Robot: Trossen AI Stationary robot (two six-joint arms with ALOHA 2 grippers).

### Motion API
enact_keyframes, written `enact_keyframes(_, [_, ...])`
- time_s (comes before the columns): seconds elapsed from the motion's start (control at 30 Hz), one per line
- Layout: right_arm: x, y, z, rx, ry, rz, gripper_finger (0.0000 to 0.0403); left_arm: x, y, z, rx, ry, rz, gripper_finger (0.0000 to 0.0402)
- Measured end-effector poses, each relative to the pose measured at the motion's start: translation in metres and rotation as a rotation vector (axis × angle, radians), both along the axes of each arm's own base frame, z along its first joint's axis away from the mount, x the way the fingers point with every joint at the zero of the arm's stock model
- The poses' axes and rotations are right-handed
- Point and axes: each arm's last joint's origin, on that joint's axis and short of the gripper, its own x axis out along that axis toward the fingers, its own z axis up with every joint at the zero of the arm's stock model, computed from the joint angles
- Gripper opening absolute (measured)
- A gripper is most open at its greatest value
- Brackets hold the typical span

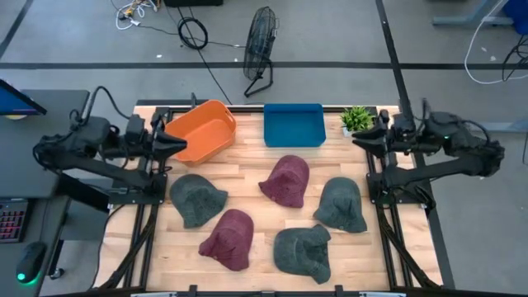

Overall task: Pick & Place hat
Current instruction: Put the top right black cap into the blue bin

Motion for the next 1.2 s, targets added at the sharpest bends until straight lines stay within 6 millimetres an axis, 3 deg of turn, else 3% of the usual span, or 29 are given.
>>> enact_keyframes(0.17, [0.014, 0.004, -0.005, 0.105, 0.267, 0.095, 0.0108, 0.014, -0.002, -0.001, 0.006, 0.041, 0.0, 0.0093])
enact_keyframes(0.3, [0.023, 0.007, -0.027, 0.198, 0.548, 0.118, 0.0114, 0.021, -0.004, -0.004, 0.01, 0.062, 0.003, 0.0108])
enact_keyframes(0.5, [0.035, 0.007, -0.056, 0.187, 0.898, 0.094, 0.0123, 0.021, -0.003, -0.003, 0.01, 0.06, 0.035, 0.011])
enact_keyframes(0.97, [0.089, 0.034, -0.095, 0.181, 1.116, 0.302, 0.0135, 0.02, -0.002, 0.001, -0.004, 0.013, 0.041, 0.011])
enact_keyframes(1.2, [0.107, 0.061, -0.094, 0.24, 1.126, 0.46, 0.0135, 0.023, -0.003, 0.0, 0.0, 0.022, 0.041, 0.011])
